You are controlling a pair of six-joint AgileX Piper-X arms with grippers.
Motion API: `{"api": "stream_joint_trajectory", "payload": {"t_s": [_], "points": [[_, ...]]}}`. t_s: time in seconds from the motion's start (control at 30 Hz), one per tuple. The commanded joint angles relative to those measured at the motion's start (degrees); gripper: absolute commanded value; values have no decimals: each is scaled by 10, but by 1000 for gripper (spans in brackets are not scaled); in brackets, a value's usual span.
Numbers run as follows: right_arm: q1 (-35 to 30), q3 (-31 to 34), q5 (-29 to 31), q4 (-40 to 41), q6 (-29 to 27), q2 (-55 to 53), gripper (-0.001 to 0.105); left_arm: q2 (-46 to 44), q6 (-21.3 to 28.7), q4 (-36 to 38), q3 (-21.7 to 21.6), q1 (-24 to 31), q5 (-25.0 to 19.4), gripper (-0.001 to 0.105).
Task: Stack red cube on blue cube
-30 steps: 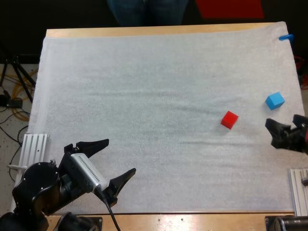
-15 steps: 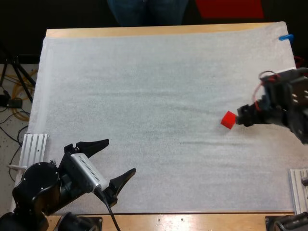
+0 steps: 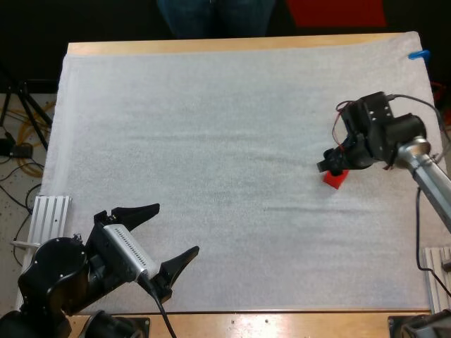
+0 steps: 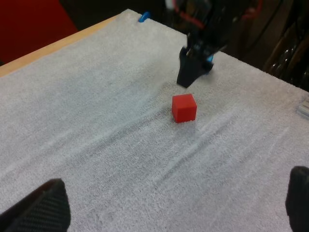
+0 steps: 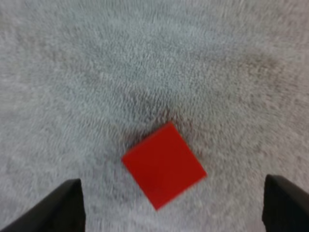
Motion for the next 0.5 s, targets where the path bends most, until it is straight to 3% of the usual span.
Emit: {"api": "stream_joint_trajectory", "payload": {"t_s": [0.0,0.47], "points": [[1,-6,1,-8,-7,12,71,1,-3,-7,-4,-2,5,87],[1,-6,1,-21,-7,116,71,1,-3,-7,-4,-2,5,87]]}}
